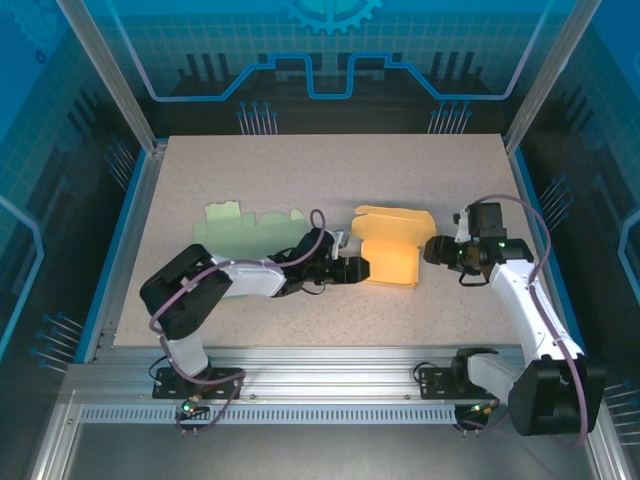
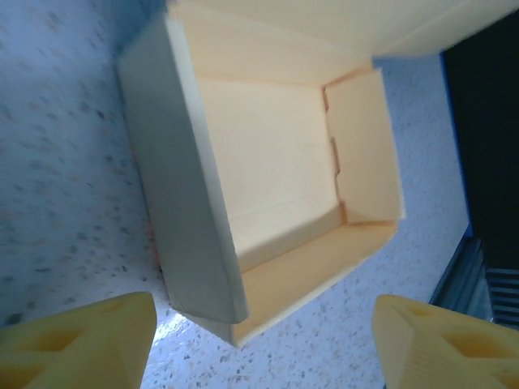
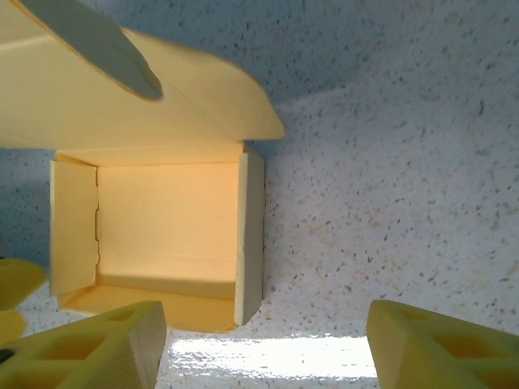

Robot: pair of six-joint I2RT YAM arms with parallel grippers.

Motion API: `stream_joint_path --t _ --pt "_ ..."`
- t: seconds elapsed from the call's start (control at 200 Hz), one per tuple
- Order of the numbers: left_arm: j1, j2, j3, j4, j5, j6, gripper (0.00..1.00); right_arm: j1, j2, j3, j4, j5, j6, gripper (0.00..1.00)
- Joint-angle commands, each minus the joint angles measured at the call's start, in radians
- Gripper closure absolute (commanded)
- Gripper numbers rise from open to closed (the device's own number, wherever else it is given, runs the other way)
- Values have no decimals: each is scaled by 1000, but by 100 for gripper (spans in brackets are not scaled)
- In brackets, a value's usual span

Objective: Fold the paper box

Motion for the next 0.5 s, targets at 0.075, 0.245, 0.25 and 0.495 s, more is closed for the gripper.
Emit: stream_joint_path --t 0.075,0.245,0.25,0.495 --pt "81 -156 41 -161 -176 240 24 19 -8 60 0 37 -46 31" --pt "140 -99 145 -224 -117 504 20 19 20 83 22 117 -65 27" --pt "141 -97 149 -227 -117 511 20 19 21 85 23 119 -66 27" --pt "141 46 316 -304 -76 739 19 -5 108 121 65 111 -82 24"
